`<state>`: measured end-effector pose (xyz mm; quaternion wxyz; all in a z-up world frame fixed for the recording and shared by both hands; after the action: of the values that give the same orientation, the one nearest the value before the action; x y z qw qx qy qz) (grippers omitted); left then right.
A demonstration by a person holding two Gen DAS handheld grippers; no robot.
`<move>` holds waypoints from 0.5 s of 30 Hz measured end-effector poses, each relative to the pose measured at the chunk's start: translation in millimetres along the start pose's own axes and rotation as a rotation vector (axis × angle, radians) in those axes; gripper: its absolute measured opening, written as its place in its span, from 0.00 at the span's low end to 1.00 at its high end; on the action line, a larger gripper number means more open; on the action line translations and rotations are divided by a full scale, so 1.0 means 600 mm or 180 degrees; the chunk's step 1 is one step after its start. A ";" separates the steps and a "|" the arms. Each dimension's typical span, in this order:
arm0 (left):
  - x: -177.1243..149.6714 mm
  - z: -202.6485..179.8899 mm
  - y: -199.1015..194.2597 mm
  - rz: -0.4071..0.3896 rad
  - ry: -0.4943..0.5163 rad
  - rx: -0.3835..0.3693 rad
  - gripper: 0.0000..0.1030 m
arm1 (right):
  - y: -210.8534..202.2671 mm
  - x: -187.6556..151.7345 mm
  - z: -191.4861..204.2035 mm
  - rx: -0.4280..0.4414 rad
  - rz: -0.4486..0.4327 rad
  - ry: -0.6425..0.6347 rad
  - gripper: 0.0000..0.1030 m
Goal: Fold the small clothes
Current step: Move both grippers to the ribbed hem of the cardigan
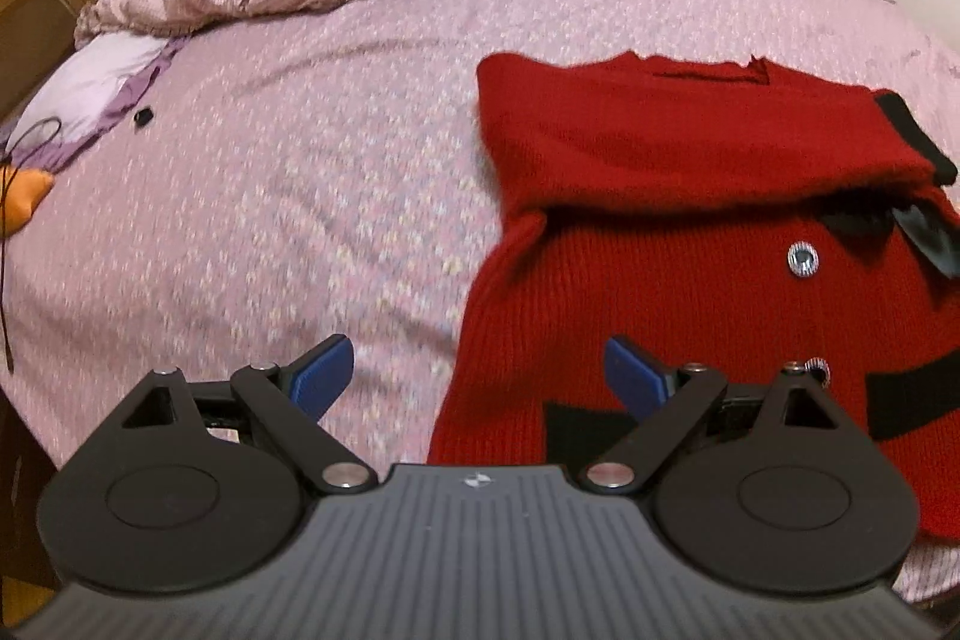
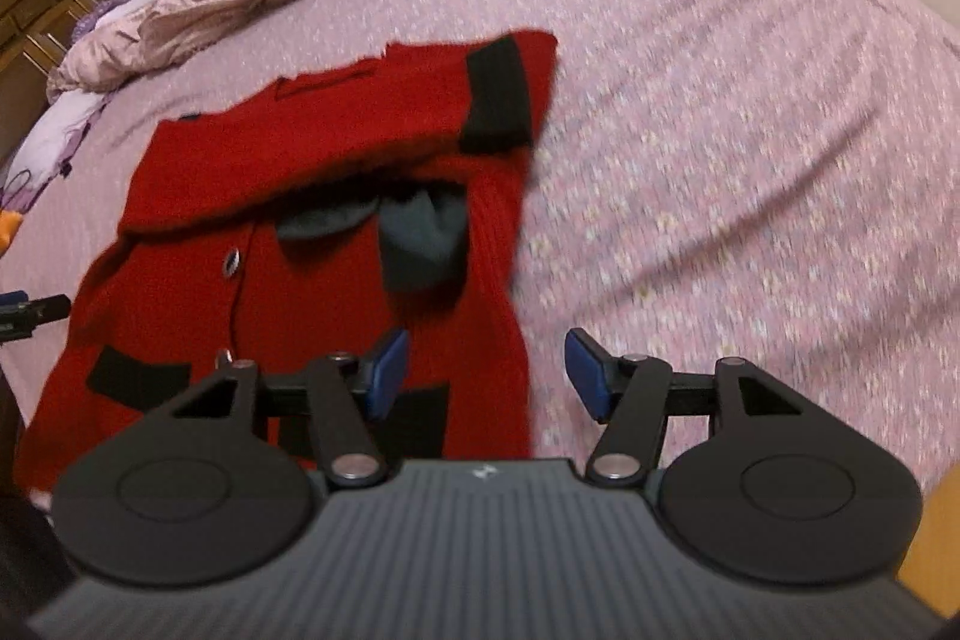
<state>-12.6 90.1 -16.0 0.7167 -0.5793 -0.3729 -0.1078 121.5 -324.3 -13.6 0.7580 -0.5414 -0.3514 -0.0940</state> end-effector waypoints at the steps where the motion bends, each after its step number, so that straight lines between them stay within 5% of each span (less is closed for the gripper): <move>1: -0.006 0.002 -0.002 0.0021 -0.0016 -0.0004 0.91 | -0.001 -0.007 -0.002 0.0000 0.0030 0.0001 0.58; 15: -0.073 0.026 0.004 0.0428 -0.0209 -0.0177 0.90 | 0.002 -0.052 0.007 0.0186 0.0227 -0.0022 0.58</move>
<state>-48.4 92.8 -45.8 0.6933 -0.6260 -0.3534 -0.0506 97.3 -327.8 -33.7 0.7752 -0.5315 -0.3371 -0.0547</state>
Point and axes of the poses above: each gripper's, at about its wrist camera, not at the fingertips, and y roughly the way its jaws point, z to its left, x to its top, the point moved 4 cm from there along y, roughly the way its jaws point, and after that the axes turned 4 degrees about -y, right-handed, at the moved point
